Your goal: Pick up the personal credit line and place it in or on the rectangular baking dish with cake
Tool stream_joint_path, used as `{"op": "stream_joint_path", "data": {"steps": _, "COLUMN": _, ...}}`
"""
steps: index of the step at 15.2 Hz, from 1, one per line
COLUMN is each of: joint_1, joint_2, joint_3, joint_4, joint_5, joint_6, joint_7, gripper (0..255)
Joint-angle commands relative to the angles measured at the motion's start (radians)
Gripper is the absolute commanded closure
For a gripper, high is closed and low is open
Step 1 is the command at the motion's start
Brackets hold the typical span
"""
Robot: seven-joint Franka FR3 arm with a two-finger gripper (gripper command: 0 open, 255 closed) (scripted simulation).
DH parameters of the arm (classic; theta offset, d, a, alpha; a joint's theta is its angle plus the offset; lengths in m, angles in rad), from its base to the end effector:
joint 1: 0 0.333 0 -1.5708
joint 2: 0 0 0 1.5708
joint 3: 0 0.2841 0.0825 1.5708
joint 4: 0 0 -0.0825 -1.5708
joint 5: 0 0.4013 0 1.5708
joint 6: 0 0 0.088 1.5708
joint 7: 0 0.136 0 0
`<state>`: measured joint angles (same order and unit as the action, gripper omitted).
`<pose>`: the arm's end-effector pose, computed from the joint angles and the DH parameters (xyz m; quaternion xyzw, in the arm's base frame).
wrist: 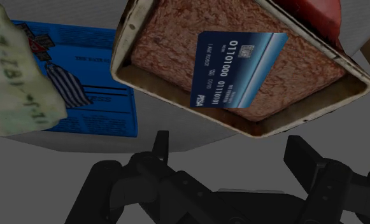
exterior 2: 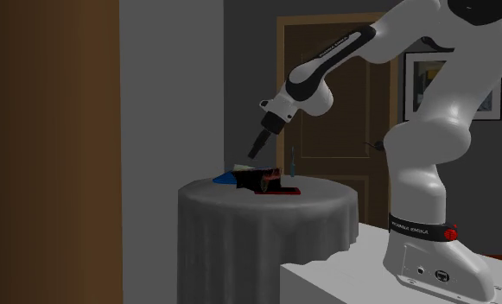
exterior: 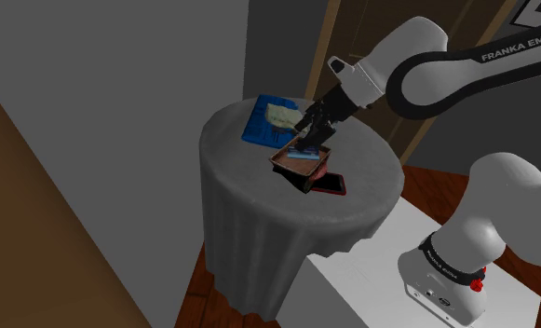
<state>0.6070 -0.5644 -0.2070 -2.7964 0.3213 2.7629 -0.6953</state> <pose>0.3951 0.1680 0.3565 -0.8767 -0.3856 -0.2642 0.1140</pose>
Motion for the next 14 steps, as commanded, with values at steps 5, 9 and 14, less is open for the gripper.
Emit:
{"op": "stream_joint_path", "data": {"steps": 5, "joint_1": -0.07, "joint_2": -0.128, "joint_3": 0.03, "joint_4": 0.0, "joint_5": -0.053, "joint_6": -0.135, "joint_7": 0.037, "gripper": 0}}
{"op": "stream_joint_path", "data": {"steps": 9, "joint_1": -0.085, "joint_2": -0.16, "joint_3": 0.034, "joint_4": 0.003, "joint_5": -0.064, "joint_6": -0.171, "joint_7": 0.044, "gripper": 0}}
{"op": "stream_joint_path", "data": {"steps": 14, "joint_1": -0.085, "joint_2": -0.16, "joint_3": 0.034, "joint_4": 0.003, "joint_5": -0.064, "joint_6": -0.171, "joint_7": 0.044, "gripper": 0}}
